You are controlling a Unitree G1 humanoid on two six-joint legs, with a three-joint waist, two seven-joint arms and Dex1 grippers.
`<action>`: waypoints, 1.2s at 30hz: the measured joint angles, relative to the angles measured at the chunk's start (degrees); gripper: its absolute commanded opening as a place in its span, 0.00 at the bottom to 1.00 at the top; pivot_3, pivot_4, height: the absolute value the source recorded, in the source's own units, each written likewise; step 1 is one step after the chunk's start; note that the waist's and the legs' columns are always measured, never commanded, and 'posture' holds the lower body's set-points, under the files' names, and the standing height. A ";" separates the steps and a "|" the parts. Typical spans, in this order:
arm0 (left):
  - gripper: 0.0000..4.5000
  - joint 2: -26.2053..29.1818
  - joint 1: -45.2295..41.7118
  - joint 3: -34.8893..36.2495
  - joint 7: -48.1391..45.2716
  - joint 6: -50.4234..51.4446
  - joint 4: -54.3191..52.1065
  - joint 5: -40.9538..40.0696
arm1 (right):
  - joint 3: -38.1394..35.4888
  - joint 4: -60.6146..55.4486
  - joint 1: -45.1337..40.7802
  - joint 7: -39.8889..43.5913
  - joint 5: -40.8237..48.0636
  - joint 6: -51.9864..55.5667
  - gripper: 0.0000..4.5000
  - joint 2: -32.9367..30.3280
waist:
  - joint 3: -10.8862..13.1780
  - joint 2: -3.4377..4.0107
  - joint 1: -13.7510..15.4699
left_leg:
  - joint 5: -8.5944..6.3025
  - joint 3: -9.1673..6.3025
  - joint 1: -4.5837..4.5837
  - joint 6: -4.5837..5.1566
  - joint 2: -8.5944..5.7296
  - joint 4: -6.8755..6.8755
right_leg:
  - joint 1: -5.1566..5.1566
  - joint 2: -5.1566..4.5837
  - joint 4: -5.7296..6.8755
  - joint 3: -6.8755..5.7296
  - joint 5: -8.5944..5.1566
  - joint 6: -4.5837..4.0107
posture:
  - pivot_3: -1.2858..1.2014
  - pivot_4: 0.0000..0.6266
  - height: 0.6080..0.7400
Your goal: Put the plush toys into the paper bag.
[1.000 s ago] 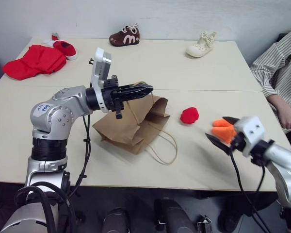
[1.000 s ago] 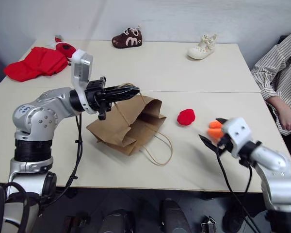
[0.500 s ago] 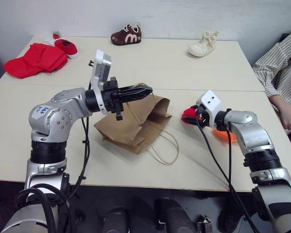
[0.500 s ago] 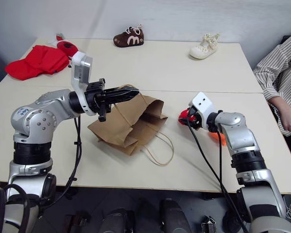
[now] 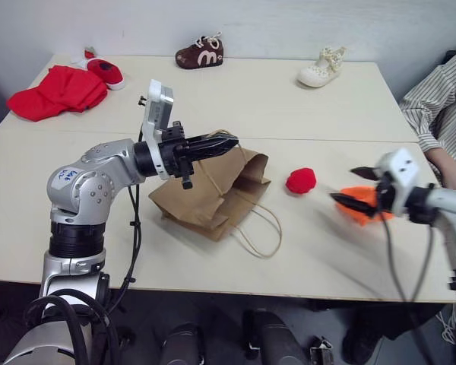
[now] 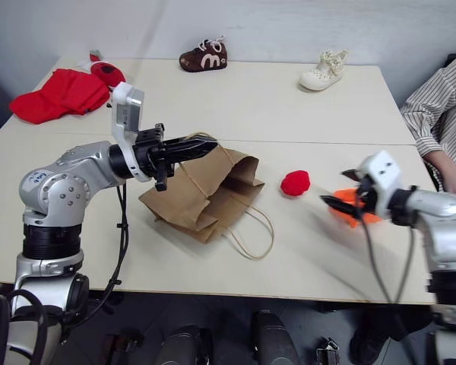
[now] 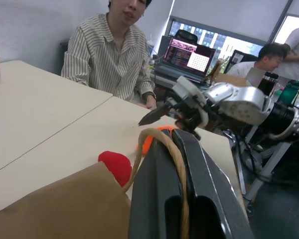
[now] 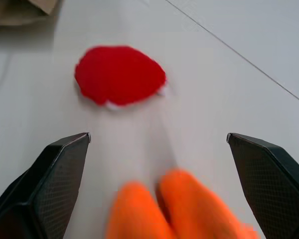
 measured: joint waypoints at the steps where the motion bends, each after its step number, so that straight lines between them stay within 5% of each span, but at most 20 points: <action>1: 0.00 0.02 0.22 0.03 -0.05 -0.10 0.00 0.01 | -0.63 -0.05 0.82 0.49 0.07 0.84 1.00 -1.59 | -0.02 -0.04 -0.05 | 0.00 0.00 0.01 0.00 0.01 0.00 | 0.01 0.01 0.00 0.00 0.00 0.00 | 0.52 0.24 1.00; 5: 0.00 -0.82 0.79 -0.31 -0.21 -0.25 0.01 0.05 | 1.01 2.73 2.03 0.41 -1.90 2.91 1.00 -3.16 | -0.03 -0.05 -0.70 | 0.03 0.08 0.09 -0.04 0.00 0.01 | 0.01 0.05 0.08 0.08 0.02 0.00 | 0.52 0.24 1.00; 8: 0.00 -1.17 0.79 -0.60 -0.33 -0.35 -0.04 0.07 | 4.23 6.86 0.27 -0.49 -4.20 2.72 0.87 -1.91 | -0.03 -0.05 -0.71 | 0.04 0.09 0.09 -0.04 -0.01 0.01 | 0.00 0.03 0.09 0.08 0.02 0.00 | 0.52 0.24 1.00; 16: 0.00 -0.92 0.38 -1.30 -1.08 -0.43 0.28 0.36 | 5.85 10.53 -3.99 3.11 -4.22 -0.04 0.29 1.35 | -0.03 -0.05 -0.54 | 0.05 0.07 0.07 -0.06 0.00 0.02 | 0.00 0.03 0.07 0.05 0.02 0.00 | 0.52 0.24 1.00; 20: 0.00 -0.61 -1.10 -1.05 -1.23 -0.02 1.16 0.20 | 4.76 3.07 -1.02 11.23 1.46 -0.71 0.09 0.97 | -0.01 -0.02 -0.26 | 0.05 0.05 0.07 -0.06 0.01 0.01 | -0.01 0.06 0.09 0.04 0.02 0.01 | 0.52 0.24 1.00; 23: 0.00 -0.35 -1.26 -0.63 -1.27 1.37 2.38 -0.35 | 4.27 -10.50 -1.13 13.87 11.35 6.07 0.08 2.84 | -0.01 -0.01 -0.52 | 0.08 0.01 0.08 -0.11 0.05 0.03 | -0.01 0.07 0.16 0.03 0.02 0.00 | 0.52 0.24 1.00; 27: 0.00 -1.02 -1.96 -0.53 -1.62 3.43 2.95 -1.91 | 10.36 -22.00 -7.43 4.26 15.18 14.45 0.08 13.43 | -0.01 -0.03 -0.51 | 0.10 -0.05 0.07 -0.14 0.01 0.11 | -0.03 0.00 0.27 0.01 0.02 -0.02 | 0.52 0.24 1.00; 31: 0.00 -1.49 -3.21 0.54 -1.51 4.42 4.76 -2.63 | 17.91 -20.30 -12.47 -6.43 10.46 17.78 0.08 22.17 | -0.01 -0.03 0.01 | 0.14 -0.06 -0.06 -0.07 -0.06 0.13 | -0.10 -0.09 0.24 -0.05 0.02 -0.02 | 0.52 0.24 1.00; 36: 0.00 -3.46 -4.10 3.07 -0.80 6.52 6.09 -5.24 | 27.70 -14.54 -15.93 -9.54 1.56 16.38 0.08 25.15 | -0.02 -0.04 -0.19 | 0.13 -0.07 -0.14 0.01 -0.08 0.10 | -0.13 -0.12 0.09 -0.10 0.03 0.00 | 0.52 0.24 1.00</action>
